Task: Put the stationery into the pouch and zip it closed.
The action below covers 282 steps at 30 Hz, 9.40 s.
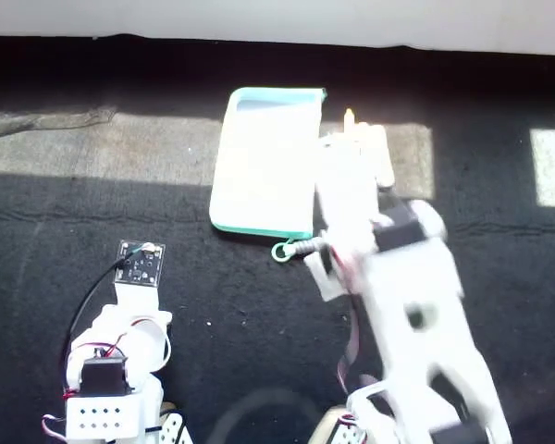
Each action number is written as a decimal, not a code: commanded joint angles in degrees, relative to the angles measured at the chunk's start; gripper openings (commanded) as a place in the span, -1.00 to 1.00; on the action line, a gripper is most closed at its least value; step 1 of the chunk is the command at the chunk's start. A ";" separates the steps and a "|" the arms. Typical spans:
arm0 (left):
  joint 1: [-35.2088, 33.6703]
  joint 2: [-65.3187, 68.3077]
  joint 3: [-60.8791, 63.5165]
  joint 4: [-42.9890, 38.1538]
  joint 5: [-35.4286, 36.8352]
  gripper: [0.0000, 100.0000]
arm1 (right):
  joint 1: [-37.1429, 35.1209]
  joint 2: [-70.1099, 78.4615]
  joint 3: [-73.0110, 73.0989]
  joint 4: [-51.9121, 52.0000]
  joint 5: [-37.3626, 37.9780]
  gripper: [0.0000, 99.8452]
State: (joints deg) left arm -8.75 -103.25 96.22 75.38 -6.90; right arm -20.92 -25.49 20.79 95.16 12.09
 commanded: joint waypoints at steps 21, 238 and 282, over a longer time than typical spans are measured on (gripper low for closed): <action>0.57 -0.40 1.01 0.53 0.09 -0.98 | -0.48 49.36 -33.63 -2.42 38.95 -0.33; 10.86 101.32 -136.40 25.49 -17.49 -0.97 | -8.31 4.70 -46.20 5.05 6.51 -0.99; 7.16 74.95 -104.84 18.90 -9.32 -0.98 | 0.48 -3.12 -40.57 -1.27 12.92 -0.99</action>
State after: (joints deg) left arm 1.45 -27.38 -7.69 95.52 -16.40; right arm -20.22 -26.37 -19.21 91.65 24.22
